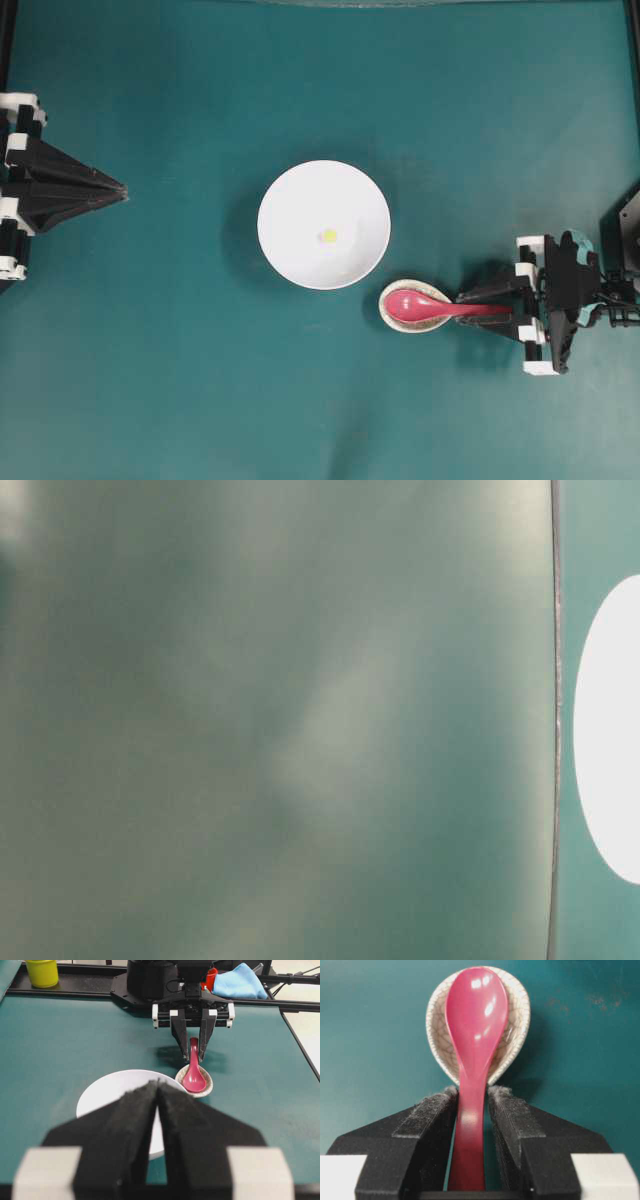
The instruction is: Scoop the yellow hexagonal prism block from the bowl with a spoon using the right arm.
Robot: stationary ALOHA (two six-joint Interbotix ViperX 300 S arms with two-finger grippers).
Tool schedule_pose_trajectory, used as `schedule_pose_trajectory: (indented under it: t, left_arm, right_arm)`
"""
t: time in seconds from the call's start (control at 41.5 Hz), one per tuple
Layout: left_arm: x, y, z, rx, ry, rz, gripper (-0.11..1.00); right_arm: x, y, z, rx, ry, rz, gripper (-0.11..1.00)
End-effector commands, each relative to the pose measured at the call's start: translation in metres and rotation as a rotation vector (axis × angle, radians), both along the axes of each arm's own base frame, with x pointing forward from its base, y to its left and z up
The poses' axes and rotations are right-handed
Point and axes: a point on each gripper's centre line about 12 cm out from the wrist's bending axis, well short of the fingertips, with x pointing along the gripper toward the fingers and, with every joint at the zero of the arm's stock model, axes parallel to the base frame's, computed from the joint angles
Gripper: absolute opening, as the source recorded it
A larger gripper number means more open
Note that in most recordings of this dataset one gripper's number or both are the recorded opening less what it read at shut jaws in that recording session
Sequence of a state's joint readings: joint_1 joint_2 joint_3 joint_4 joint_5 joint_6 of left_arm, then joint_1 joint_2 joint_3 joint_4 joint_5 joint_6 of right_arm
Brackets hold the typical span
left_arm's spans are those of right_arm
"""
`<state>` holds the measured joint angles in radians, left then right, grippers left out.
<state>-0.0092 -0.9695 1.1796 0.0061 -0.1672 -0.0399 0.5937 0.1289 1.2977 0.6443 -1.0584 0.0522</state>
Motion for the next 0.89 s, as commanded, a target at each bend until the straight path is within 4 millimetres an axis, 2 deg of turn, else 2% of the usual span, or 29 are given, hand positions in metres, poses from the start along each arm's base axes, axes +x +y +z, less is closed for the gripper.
schedule_pose_trajectory:
  t: [0.0,0.048,0.144,0.313,0.433,0.698,0.867]
  left_arm:
    - [0.002,0.0,0.01,0.003,-0.026,-0.002,0.08]
    - [0.002,0.0,0.01,0.004,-0.026,-0.002,0.08]
    - [0.002,0.0,0.01,0.003,-0.026,-0.002,0.08]
    - [0.002,0.0,0.011,0.003,-0.028,-0.002,0.08]
    - [0.002,0.0,0.01,0.004,-0.026,-0.002,0.08]
    - [0.002,0.0,0.01,0.009,-0.026,-0.002,0.08]
    - [0.002,0.0,0.011,0.01,-0.029,-0.002,0.08]
  right_arm:
    - [0.002,0.001,0.007,0.012,-0.033,0.001,0.38]
    - [0.002,0.001,0.007,0.012,-0.033,0.001,0.35]
    - [0.002,0.001,0.007,0.011,-0.034,0.001,0.23]
    - [0.002,0.001,0.01,0.013,-0.042,0.003,0.23]
    - [0.002,0.002,0.018,0.019,-0.063,0.012,0.23]
    - [0.002,0.003,0.051,-0.018,-0.096,0.073,0.22]
    - [0.006,-0.012,0.077,-0.038,-0.082,0.071,0.23]
